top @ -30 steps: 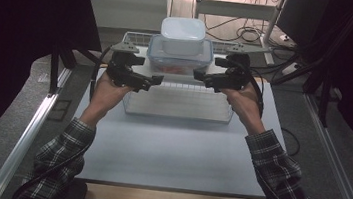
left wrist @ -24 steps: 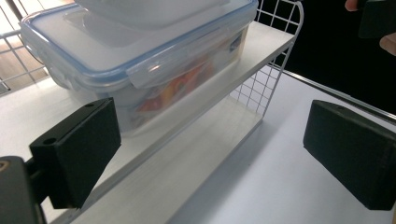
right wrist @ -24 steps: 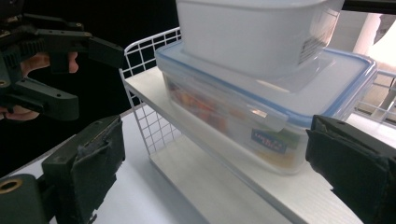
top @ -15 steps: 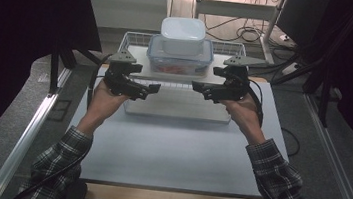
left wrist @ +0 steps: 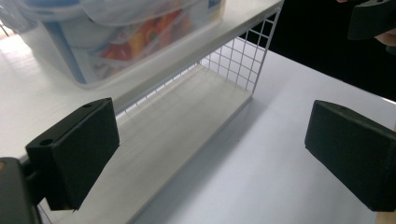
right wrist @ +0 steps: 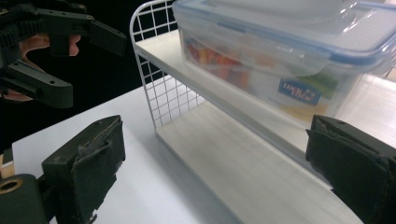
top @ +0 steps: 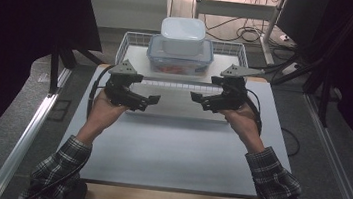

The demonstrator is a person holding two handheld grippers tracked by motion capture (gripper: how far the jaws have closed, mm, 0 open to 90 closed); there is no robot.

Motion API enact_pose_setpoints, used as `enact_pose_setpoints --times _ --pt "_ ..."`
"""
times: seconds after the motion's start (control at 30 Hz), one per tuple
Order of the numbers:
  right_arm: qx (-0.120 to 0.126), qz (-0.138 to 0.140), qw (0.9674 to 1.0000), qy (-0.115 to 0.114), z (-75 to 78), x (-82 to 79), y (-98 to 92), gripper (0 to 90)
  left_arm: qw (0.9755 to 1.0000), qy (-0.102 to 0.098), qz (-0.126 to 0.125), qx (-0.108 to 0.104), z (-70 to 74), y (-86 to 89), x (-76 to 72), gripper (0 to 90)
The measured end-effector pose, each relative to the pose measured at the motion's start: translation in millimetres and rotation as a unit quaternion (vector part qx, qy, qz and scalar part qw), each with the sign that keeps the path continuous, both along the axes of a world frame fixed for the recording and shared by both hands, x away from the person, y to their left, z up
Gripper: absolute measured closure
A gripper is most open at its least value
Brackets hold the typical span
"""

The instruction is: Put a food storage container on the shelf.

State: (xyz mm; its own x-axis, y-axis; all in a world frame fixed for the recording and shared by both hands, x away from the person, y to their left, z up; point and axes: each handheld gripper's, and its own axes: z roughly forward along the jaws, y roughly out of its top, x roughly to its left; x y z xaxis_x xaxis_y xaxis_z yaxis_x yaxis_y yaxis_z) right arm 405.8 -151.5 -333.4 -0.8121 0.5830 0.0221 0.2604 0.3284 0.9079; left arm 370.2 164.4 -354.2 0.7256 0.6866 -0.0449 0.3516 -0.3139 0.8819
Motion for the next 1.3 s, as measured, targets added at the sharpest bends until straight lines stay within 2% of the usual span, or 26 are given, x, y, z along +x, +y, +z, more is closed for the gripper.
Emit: enact_pose_setpoints --times 0.37,0.53,0.83,1.0,1.3 --pt "-0.001 0.006 1.0 0.005 -11.3 -6.9 -1.7 4.7 0.9999 0.0 -0.004 0.011 -13.7 -4.1 -9.1 2.5" --pt "-0.01 0.008 0.9999 0.006 -18.7 -11.2 -2.0 3.5 0.9999 0.0 -0.004 0.012 -20.3 -4.1 -13.4 2.3" --pt "-0.008 0.018 0.9995 0.024 -38.0 -19.9 -1.6 1.7 1.0 0.003 -0.002 0.006 -40.3 -6.6 -23.0 1.9" --pt "-0.015 0.016 0.9995 0.022 -48.0 -22.2 -2.6 1.7 0.9999 0.012 0.001 0.003 -56.0 -7.0 -28.8 1.9" --pt "-0.014 0.013 0.9996 0.019 -59.2 -30.1 -6.8 1.9 0.9997 0.021 0.009 0.006 -72.5 -4.9 -34.7 1.9"
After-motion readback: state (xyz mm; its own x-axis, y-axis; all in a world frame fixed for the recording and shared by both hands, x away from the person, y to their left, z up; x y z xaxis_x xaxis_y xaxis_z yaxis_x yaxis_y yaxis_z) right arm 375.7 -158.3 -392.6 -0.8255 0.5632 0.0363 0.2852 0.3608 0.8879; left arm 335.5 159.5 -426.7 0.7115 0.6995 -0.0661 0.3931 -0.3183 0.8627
